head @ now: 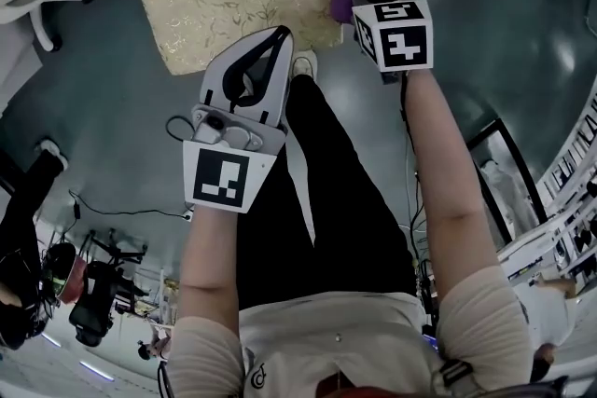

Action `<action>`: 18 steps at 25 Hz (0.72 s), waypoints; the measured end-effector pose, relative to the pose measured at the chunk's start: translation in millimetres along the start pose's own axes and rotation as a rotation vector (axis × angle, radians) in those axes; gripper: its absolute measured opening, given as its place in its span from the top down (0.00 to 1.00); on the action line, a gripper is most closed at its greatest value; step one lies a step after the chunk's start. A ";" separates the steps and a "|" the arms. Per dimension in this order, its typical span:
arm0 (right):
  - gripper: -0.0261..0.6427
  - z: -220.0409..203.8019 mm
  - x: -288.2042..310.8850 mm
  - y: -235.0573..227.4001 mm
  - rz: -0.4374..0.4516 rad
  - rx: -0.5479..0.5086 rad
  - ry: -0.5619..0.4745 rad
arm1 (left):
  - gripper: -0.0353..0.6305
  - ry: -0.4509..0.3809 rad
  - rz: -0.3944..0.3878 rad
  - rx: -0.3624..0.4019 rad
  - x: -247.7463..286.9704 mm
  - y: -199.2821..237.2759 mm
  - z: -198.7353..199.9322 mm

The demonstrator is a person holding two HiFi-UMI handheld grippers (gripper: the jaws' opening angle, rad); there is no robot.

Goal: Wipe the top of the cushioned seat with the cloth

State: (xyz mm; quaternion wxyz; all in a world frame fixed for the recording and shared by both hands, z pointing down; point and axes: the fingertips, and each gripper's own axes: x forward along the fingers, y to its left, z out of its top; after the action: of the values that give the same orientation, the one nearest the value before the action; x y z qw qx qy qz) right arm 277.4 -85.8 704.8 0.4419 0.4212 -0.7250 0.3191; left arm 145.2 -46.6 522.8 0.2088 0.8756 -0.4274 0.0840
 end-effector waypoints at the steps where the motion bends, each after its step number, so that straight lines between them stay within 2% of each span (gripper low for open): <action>1: 0.84 -1.1 -3.9 -2.9 -0.012 0.003 0.001 | 0.93 0.003 -0.007 0.011 -0.9 -2.1 1.3; 5: 0.84 1.5 -24.1 6.6 -0.034 0.003 -0.021 | 0.93 0.005 -0.032 0.055 -12.7 -4.4 8.6; 10: 0.84 16.1 -44.4 50.5 -0.018 -0.007 -0.054 | 0.93 -0.005 -0.045 0.058 -42.9 8.2 13.2; 14: 0.84 24.4 -48.0 108.7 0.058 0.030 -0.084 | 0.93 0.023 -0.060 0.099 -80.4 22.0 6.9; 18: 0.84 28.8 -39.3 180.2 0.161 0.052 -0.097 | 0.93 0.088 -0.060 0.187 -125.2 46.6 -6.2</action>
State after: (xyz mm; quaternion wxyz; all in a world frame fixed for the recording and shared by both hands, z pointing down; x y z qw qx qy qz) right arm 115.8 -17.4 641.0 0.3681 0.3879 -0.7686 0.3513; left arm 31.2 19.9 501.3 0.1473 0.8992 -0.3816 0.1555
